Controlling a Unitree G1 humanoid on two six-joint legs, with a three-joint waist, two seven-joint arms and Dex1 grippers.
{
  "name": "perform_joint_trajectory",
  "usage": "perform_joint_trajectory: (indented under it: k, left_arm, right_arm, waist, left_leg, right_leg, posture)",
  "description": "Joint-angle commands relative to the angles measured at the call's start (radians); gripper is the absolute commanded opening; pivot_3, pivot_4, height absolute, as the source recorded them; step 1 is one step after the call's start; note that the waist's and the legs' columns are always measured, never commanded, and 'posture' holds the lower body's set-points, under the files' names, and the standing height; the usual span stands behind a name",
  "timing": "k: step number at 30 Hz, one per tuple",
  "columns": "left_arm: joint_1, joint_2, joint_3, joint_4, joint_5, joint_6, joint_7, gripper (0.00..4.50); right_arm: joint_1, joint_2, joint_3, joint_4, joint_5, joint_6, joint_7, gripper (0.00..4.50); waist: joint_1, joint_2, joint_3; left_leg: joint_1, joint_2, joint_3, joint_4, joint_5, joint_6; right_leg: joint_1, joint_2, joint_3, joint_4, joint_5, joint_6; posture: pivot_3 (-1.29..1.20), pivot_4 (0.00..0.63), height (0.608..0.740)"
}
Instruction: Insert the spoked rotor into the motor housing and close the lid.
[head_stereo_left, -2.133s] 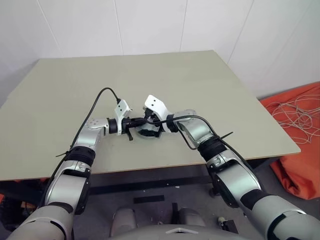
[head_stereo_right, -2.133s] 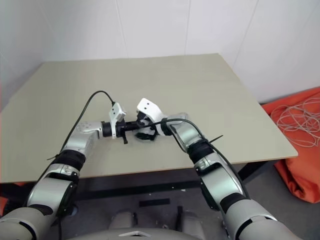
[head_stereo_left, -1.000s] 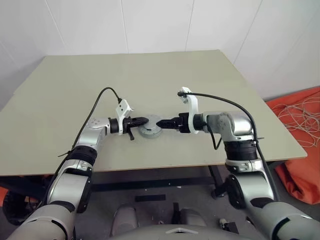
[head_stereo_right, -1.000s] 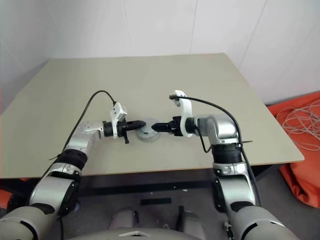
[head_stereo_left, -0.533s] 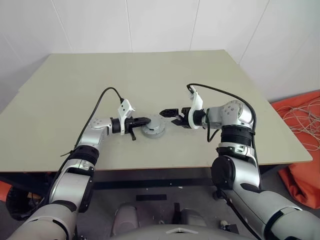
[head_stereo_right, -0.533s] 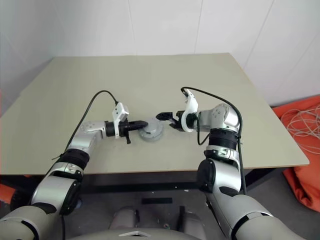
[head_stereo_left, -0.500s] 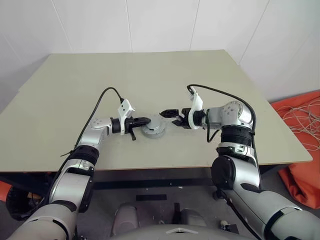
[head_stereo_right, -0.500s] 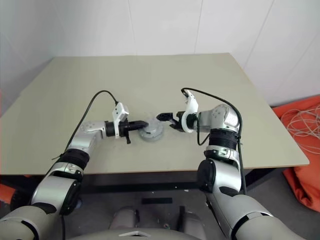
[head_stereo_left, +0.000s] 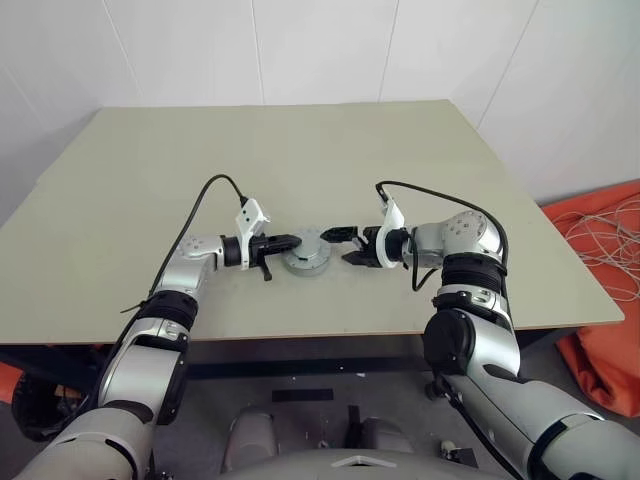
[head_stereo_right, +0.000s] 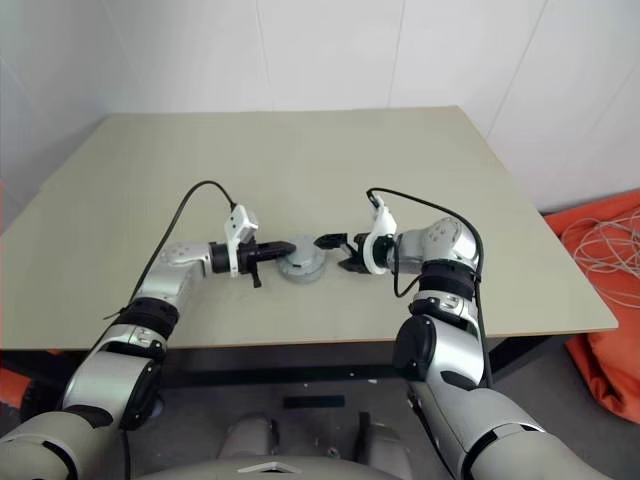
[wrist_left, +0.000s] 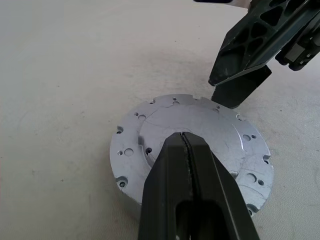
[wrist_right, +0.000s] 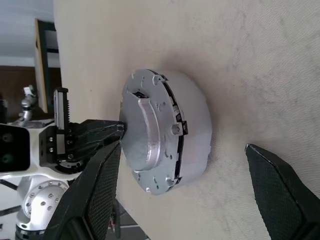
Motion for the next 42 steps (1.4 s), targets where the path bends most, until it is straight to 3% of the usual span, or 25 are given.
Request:
perform_joint_trajectory:
  k: [1,21,38,42]
  left_arm:
    - [-0.01,-0.002,-0.008,0.007,0.007,0.003,-0.014,0.0]
    - [-0.012,-0.008,-0.009,0.007,0.009,0.006,-0.016,0.0]
    - [0.002,-0.012,-0.013,-0.005,0.01,0.009,-0.022,0.0]
    - [0.007,-0.012,-0.014,-0.01,0.009,0.01,-0.022,0.0]
  right_arm:
    - [-0.039,0.018,-0.063,0.031,0.051,0.02,-0.016,4.47]
    - [0.003,0.105,-0.151,0.113,0.133,-0.082,-0.093,4.47]
    - [-0.001,0.126,-0.179,0.049,0.236,-0.016,-0.09,4.47]
    - [0.003,0.124,-0.177,0.048,0.239,-0.023,-0.097,3.27]
  waist:
    - [0.0,0.0,0.0]
    - [-0.005,0.0,0.0]
    - [-0.005,0.0,0.0]
    - [-0.005,0.0,0.0]
  left_leg:
    - [0.0,0.0,0.0,0.0,0.0,0.0]
    - [0.002,0.0,0.004,-0.003,0.003,-0.005]
    - [0.003,0.0,0.006,-0.01,0.005,-0.008]
    - [0.003,0.0,0.006,-0.009,0.005,-0.008]
  right_leg:
    - [0.0,0.0,0.0,0.0,0.0,0.0]
    - [0.0,-0.001,0.0,0.001,-0.001,-0.002]
    - [-0.003,0.001,0.0,0.001,-0.001,-0.002]
    - [-0.003,0.001,0.0,0.001,-0.001,-0.002]
  posture:
    - [0.0,0.0,0.74]
    - [0.0,0.0,0.74]
    - [0.0,0.0,0.74]
    - [0.0,0.0,0.74]
